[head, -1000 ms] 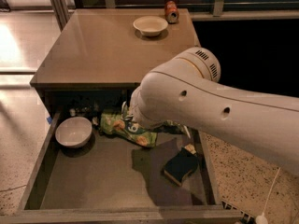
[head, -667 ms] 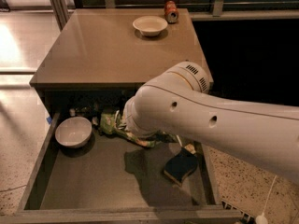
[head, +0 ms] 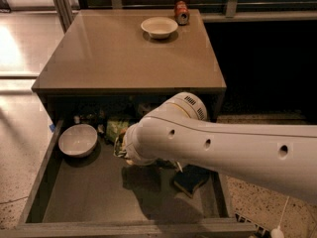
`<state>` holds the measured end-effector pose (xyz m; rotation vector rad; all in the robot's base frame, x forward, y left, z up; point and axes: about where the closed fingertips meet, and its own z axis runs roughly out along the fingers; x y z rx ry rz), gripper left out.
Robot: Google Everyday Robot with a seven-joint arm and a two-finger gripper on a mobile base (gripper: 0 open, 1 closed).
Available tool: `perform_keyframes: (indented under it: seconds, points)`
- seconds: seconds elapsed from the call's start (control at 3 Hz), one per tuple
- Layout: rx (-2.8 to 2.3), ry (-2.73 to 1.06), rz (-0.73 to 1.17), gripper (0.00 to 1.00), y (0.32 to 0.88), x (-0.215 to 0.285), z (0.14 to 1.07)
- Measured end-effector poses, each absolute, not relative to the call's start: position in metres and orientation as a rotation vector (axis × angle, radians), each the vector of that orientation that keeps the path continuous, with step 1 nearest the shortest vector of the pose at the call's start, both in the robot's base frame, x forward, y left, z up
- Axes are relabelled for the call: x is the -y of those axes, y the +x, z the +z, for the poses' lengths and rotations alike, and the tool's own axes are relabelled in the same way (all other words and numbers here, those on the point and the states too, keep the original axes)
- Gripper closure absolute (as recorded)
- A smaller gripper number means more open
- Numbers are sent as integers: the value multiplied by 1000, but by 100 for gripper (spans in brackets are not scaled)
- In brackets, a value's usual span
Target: Place green jalapeno chip bag into top drawer
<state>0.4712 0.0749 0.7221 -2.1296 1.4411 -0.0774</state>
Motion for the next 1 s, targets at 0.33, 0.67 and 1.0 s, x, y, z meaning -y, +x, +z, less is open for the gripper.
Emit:
perform_keyframes:
  seconds: [0.33,0.67,1.0]
  points:
    - [-1441,-2130,-77,100,471,-75,722]
    - [-1422,-2140,12,100,479,-86,699]
    - [-1404,-2158,93,100,485,-97,675]
